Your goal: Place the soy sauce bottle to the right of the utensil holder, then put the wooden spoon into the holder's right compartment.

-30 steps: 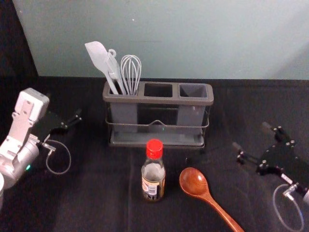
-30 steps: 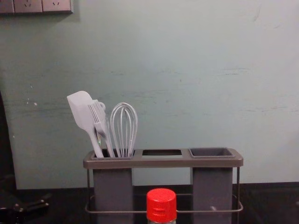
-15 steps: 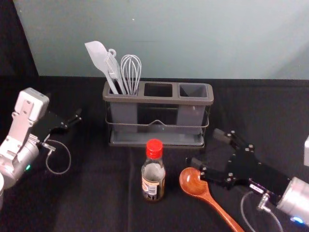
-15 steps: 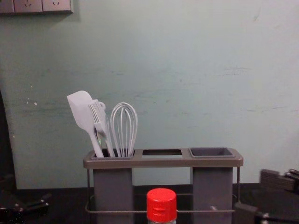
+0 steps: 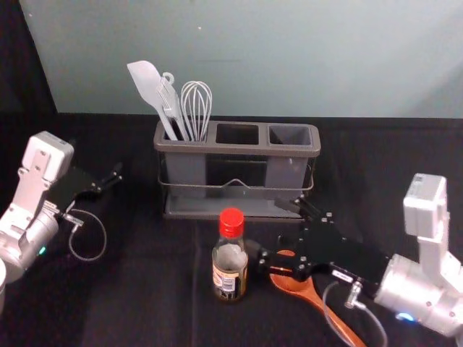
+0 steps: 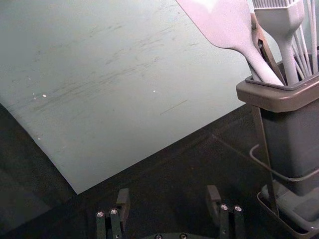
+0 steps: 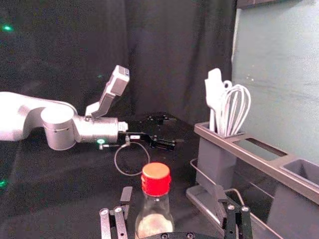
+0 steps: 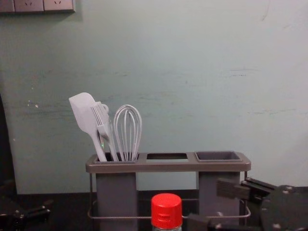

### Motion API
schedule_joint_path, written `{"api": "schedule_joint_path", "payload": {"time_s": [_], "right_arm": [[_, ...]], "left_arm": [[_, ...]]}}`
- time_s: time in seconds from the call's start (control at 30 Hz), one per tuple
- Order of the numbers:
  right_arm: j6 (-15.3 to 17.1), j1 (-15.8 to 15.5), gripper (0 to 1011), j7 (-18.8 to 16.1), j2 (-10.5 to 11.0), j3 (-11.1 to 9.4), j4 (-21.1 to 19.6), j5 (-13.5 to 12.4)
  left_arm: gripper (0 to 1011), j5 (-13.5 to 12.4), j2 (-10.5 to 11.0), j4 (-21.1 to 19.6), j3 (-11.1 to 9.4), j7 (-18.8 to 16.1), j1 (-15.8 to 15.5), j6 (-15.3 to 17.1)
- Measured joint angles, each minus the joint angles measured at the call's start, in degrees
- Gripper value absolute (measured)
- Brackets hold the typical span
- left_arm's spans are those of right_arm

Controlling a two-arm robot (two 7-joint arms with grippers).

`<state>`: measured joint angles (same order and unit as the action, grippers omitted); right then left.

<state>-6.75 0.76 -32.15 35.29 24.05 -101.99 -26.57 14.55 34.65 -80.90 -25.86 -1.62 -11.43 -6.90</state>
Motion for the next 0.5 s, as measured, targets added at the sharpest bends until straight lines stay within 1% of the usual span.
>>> {"api": "schedule_joint_path", "payload": {"time_s": [0.1,0.23,0.27,0.5], "right_arm": [[1.2,1.3,1002,-0.6,-1.1,0.9,0.7,0.3],[2.0,2.2,1002,-0.9,-1.8,1.6,1.3,0.4],[2.6,2.8,1000,-0.9,-2.3,2.2,1.6,0.4],[4.3,4.5,1002,-0.9,-3.6,3.4,2.8,0.5]], "left_arm": [[1005,0.0,0.0,0.0,0.0,0.0,0.0,0.0],[1005,0.0,0.0,0.0,0.0,0.0,0.0,0.0],[1005,0.0,0.0,0.0,0.0,0.0,0.0,0.0],[1005,0.0,0.0,0.0,0.0,0.0,0.0,0.0]]}}
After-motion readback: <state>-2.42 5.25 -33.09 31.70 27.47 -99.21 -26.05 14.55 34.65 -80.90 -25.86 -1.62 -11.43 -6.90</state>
